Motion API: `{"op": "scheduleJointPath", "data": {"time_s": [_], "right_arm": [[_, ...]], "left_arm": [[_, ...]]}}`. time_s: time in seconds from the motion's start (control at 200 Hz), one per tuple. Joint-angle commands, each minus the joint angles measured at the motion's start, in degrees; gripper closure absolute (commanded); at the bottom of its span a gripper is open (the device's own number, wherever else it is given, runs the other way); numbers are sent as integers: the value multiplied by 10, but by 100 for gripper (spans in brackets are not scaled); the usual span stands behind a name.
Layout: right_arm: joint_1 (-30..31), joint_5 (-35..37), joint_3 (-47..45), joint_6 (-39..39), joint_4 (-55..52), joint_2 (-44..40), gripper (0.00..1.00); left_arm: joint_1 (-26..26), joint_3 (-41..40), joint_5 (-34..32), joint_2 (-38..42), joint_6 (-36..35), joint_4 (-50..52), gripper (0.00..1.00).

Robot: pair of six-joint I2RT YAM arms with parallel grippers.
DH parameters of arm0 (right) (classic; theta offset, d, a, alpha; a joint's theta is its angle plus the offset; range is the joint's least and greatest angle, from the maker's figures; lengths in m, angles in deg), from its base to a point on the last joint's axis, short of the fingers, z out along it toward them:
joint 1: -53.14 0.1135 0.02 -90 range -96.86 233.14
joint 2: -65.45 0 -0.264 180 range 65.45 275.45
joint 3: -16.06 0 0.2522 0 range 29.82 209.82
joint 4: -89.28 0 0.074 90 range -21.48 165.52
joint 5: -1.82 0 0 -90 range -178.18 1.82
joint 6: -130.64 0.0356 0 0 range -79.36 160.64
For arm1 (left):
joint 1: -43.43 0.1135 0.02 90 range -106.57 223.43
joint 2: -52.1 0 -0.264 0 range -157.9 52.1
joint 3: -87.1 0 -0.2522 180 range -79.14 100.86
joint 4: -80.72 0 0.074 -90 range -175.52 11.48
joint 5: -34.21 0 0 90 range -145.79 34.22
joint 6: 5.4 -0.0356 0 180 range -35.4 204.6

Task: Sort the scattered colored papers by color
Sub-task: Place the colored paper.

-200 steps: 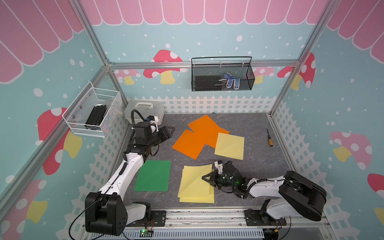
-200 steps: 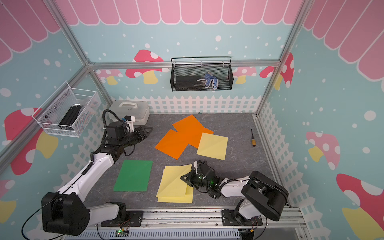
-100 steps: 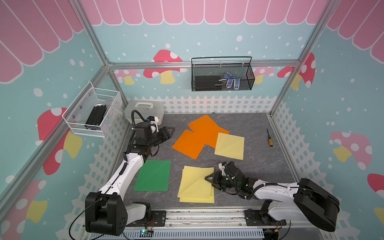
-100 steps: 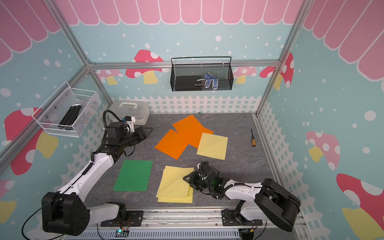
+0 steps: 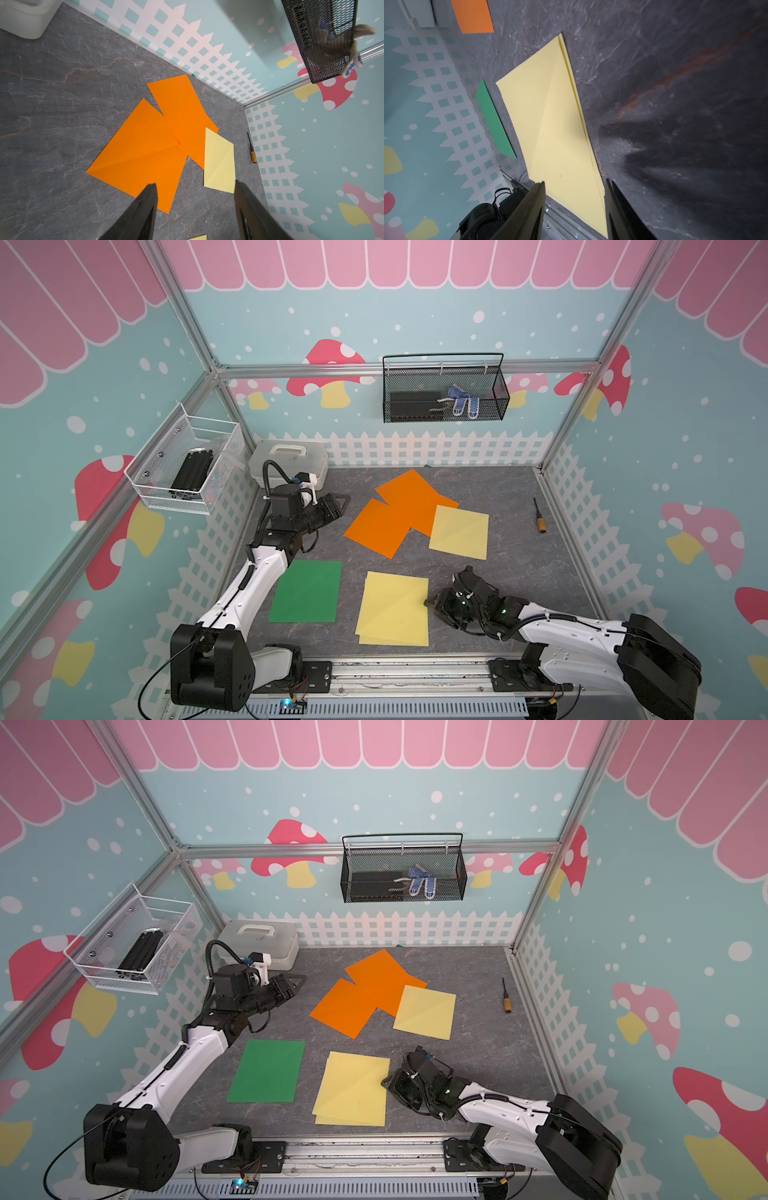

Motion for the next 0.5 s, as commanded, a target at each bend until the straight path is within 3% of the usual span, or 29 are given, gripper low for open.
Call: {"op": "scheduleJointPath", "data": {"time_s": [0.0,0.08,0.25,0.495], "right_arm": [[-28,33,27,-15,-95,-39,51],[-69,45,80,-84,-185,-69,51],[-212,49,223,-256,-330,-76,49],[-379,-30,368,-399,-348,92,50]], "left_arm": [[5,-4,13,-1,-7,-8,38],[5,-3,17,-6,-4,-9,37],[-7,-5,34,-31,13,-35,35],[-68,26,42,-107,9,-51,35]]}}
